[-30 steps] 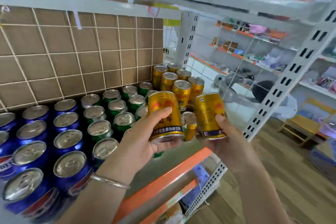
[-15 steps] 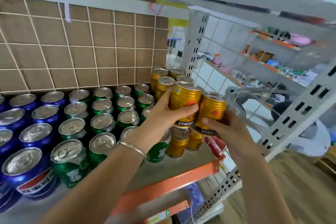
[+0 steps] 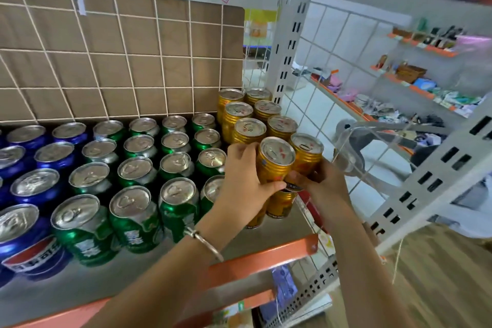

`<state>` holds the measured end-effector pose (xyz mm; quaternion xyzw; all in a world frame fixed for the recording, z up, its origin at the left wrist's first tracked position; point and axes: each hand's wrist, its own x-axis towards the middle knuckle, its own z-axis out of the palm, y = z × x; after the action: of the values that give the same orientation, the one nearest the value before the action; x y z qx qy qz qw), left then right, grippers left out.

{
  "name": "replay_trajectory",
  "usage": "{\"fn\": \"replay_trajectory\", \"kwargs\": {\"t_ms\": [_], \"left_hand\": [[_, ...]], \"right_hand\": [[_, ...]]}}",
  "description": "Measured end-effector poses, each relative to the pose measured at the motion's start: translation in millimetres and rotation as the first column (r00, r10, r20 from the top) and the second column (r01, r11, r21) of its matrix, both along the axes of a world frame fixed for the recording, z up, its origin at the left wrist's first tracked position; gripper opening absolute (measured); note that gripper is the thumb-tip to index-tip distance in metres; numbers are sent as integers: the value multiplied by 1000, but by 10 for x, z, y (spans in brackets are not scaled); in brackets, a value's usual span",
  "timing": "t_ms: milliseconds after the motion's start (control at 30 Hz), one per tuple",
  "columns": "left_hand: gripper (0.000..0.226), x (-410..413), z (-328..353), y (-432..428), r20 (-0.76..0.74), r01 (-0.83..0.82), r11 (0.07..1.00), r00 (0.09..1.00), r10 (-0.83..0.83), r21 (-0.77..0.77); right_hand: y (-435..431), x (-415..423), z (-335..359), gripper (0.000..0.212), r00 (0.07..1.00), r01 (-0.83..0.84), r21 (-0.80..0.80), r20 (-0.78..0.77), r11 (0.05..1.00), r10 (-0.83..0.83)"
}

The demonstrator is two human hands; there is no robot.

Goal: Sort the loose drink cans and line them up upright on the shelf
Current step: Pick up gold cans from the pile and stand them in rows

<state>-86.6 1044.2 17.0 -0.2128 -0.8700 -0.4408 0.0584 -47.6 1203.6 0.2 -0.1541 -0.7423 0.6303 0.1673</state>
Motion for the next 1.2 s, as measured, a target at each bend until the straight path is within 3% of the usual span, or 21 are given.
{"fn": "replay_trajectory", "kwargs": {"t_ms": [100, 267, 333, 567, 767, 900, 1000, 1200], "left_hand": [[86, -72, 13, -73, -111, -79, 978, 992, 58, -191], [92, -154, 34, -209, 16, 0, 988, 1000, 2, -152], [91, -181, -10, -251, 87, 46, 997, 995, -42, -55], [89, -77, -83, -150, 11, -34, 996, 999, 35, -80], [94, -59, -72, -167, -91, -117, 965, 991, 98, -236], [103, 4, -48, -187, -148, -142, 960, 983, 109, -239], [97, 83, -84, -227, -186, -139, 955, 978, 92, -263], [76, 289, -148, -374, -213, -123, 986, 972, 97, -114]], "right_hand": [[33, -21, -20, 62, 998, -58, 30, 11, 998, 57], [1, -38, -55, 72, 991, -134, 46, 25, 990, 133], [-10, -58, -69, 75, 987, -158, 45, 28, 986, 157], [3, -82, -96, 81, 979, -203, 85, -10, 975, 205], [-63, -33, -184, 80, 985, -150, 174, -52, 973, 162], [-139, -23, -251, 81, 988, -87, 210, -105, 974, 111], [-182, -12, -352, 84, 989, -62, 203, -117, 977, 88], [-425, 60, -450, 66, 965, 80, 183, -261, 980, -30]]}}
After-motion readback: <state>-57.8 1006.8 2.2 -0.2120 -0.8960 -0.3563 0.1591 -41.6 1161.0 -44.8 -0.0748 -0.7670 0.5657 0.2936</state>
